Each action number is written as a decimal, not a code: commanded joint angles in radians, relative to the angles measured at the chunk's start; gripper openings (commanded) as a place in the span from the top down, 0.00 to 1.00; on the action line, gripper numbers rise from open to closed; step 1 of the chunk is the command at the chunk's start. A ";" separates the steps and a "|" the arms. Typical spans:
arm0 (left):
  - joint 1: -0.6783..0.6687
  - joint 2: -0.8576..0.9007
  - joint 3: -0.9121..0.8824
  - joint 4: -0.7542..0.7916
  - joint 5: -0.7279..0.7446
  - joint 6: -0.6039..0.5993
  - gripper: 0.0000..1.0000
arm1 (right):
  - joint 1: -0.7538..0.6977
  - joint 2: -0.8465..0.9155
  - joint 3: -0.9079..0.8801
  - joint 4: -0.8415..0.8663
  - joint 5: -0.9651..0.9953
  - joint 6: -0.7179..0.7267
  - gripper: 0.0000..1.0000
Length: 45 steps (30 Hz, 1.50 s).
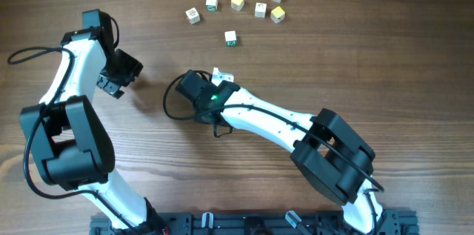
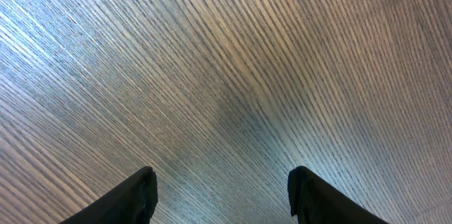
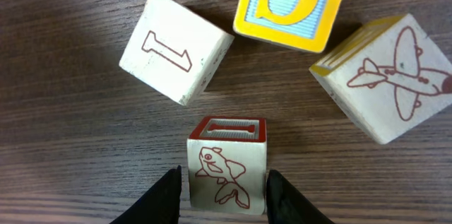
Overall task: Form a circle
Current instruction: 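Hold the fish block in the right gripper next to the arc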
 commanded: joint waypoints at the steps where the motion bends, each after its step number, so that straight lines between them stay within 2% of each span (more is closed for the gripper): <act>1: -0.001 -0.021 0.014 -0.002 0.005 0.005 0.38 | -0.003 -0.016 -0.003 0.001 0.018 -0.029 0.59; 5: -0.001 -0.021 0.014 -0.002 0.005 0.005 0.38 | -0.003 -0.016 -0.003 0.007 0.048 -0.028 0.57; 32: -0.001 -0.021 0.014 -0.002 0.005 0.005 0.38 | -0.003 -0.016 -0.021 0.042 0.056 -0.022 0.63; 45: -0.001 -0.021 0.014 -0.002 0.005 0.005 0.38 | -0.003 -0.016 -0.021 0.019 0.087 -0.023 0.71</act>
